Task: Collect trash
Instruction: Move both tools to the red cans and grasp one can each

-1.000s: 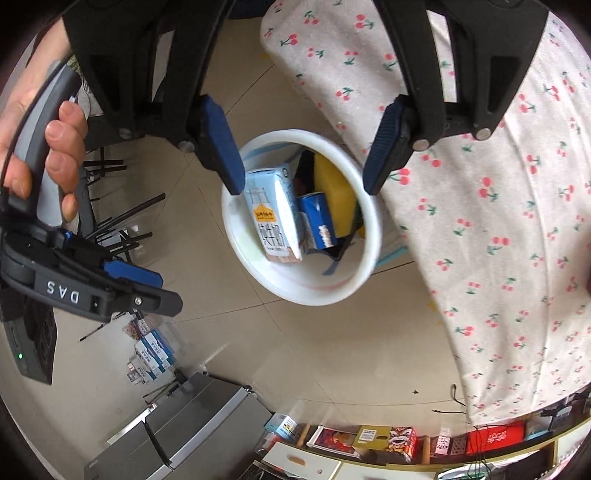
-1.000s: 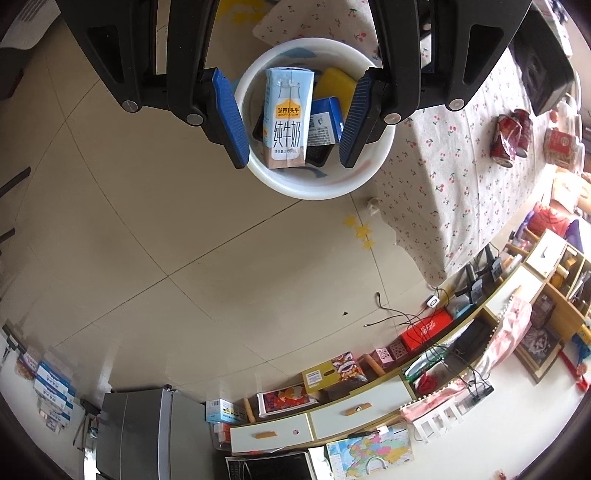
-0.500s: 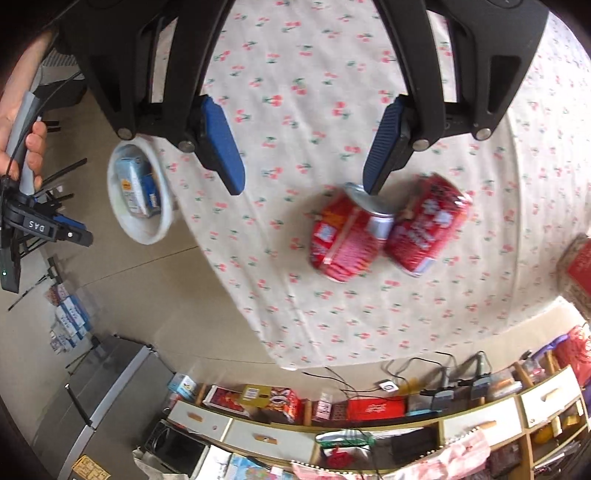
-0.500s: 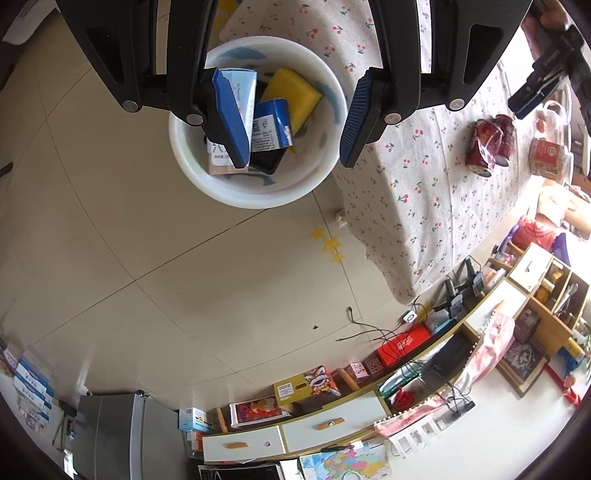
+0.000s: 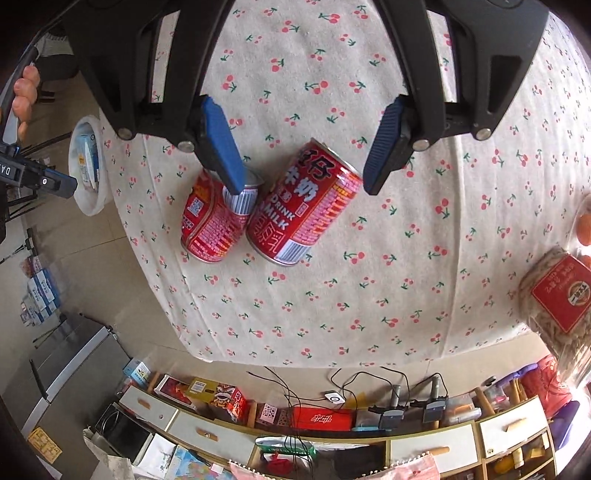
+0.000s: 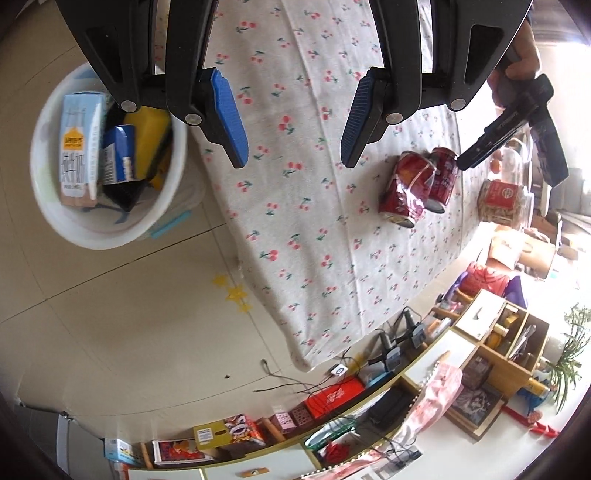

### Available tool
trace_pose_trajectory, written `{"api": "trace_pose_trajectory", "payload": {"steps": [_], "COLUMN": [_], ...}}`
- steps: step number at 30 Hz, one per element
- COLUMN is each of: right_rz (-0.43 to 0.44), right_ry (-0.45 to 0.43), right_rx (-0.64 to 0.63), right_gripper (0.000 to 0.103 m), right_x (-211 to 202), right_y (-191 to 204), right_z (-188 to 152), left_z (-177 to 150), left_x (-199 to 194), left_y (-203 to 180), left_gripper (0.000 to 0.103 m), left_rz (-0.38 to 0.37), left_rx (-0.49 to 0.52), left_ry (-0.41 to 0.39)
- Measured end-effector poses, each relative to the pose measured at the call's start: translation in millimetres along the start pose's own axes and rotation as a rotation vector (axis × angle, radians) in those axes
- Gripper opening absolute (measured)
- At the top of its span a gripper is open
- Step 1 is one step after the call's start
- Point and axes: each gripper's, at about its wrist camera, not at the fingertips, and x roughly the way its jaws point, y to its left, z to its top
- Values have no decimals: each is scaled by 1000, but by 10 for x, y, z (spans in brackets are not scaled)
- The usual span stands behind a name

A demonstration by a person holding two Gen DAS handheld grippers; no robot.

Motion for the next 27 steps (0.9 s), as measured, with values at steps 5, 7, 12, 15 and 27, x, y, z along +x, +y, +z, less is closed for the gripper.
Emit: {"api": "trace_pose_trajectory", "payload": {"steps": [5,7,12,15,27], "right_rz": [99,119,170,213,260], "right_ry": [61,82,125,136,120], "right_rx": [35,38,60,110,211], "right_gripper": [54,54,54,55,55], "right_x": [308,447,776,929,1304], "right_y": [285,413,642,669,827], "right_z": [-31,-51,-96,-89,55], "left_z": [34,24,35,31,25], "left_x": [202,261,308,301,307], "left_y": [14,21,88,121,164], "left_gripper": [67,67,63,61,60], "left_rz": [13,11,-4,-32,-67], "left_rx": [34,35,23,9,4], "left_ry": [49,66,84,84,96]}}
